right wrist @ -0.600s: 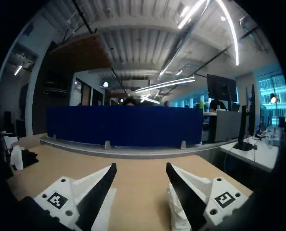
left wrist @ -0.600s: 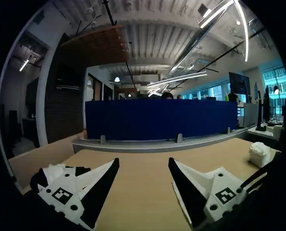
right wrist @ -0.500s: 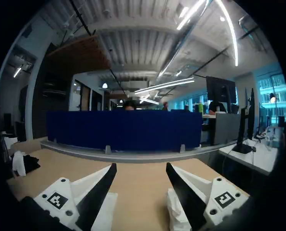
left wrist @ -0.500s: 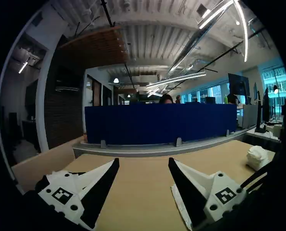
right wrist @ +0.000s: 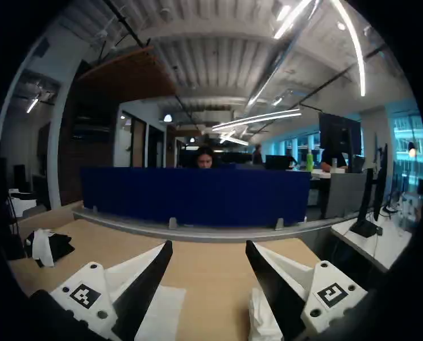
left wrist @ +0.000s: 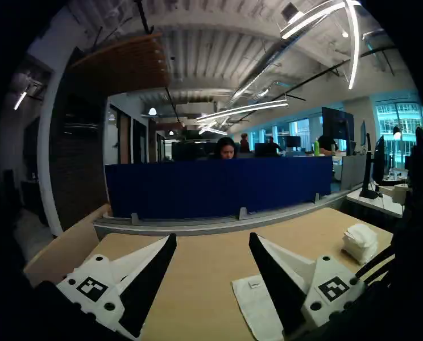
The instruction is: Fold towel
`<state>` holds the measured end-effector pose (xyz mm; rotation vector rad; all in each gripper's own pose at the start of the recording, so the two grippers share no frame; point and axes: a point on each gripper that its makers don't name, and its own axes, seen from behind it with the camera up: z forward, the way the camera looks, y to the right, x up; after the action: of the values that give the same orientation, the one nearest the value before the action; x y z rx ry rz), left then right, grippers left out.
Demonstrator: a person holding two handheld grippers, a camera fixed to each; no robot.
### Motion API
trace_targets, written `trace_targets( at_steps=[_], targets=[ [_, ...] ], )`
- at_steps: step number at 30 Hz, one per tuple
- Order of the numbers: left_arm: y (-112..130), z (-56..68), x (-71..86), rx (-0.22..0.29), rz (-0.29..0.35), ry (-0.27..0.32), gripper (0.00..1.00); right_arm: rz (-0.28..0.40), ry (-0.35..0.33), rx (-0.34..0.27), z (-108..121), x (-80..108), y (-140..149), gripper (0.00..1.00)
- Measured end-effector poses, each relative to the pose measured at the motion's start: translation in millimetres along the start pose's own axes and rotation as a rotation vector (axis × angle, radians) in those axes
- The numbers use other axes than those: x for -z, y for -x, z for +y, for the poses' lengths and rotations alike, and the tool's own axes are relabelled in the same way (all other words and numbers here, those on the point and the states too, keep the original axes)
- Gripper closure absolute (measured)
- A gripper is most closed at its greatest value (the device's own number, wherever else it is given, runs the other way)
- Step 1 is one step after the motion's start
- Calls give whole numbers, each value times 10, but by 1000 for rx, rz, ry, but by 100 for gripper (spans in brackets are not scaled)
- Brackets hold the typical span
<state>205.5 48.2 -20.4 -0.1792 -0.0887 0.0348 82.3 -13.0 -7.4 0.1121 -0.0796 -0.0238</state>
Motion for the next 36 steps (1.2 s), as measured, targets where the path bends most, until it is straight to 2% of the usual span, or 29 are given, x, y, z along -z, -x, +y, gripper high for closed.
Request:
trace_targets(
  at_steps=[5,9,12,17,23,36],
  targets=[
    [68,264,7,-36,-75,117,5,-88,-163,64,-348,25,84,0],
    [151,532,61,-50,-137,245,5,-165,-286,100,-602,80,196,0],
    [216,656,94,-51,-174,315,5,-215,-347,120,-718,110,280,0],
    [336,729,100,-61,-210,354,5,-264,-387,149,-795,115,414,0],
    [648,821,94,-85,-265,382,5,-321,-414,168,-859,114,697,0],
    [1748,990,121,-100,-447,425,5,-487,-430,161,-881,123,1722,0]
  ],
)
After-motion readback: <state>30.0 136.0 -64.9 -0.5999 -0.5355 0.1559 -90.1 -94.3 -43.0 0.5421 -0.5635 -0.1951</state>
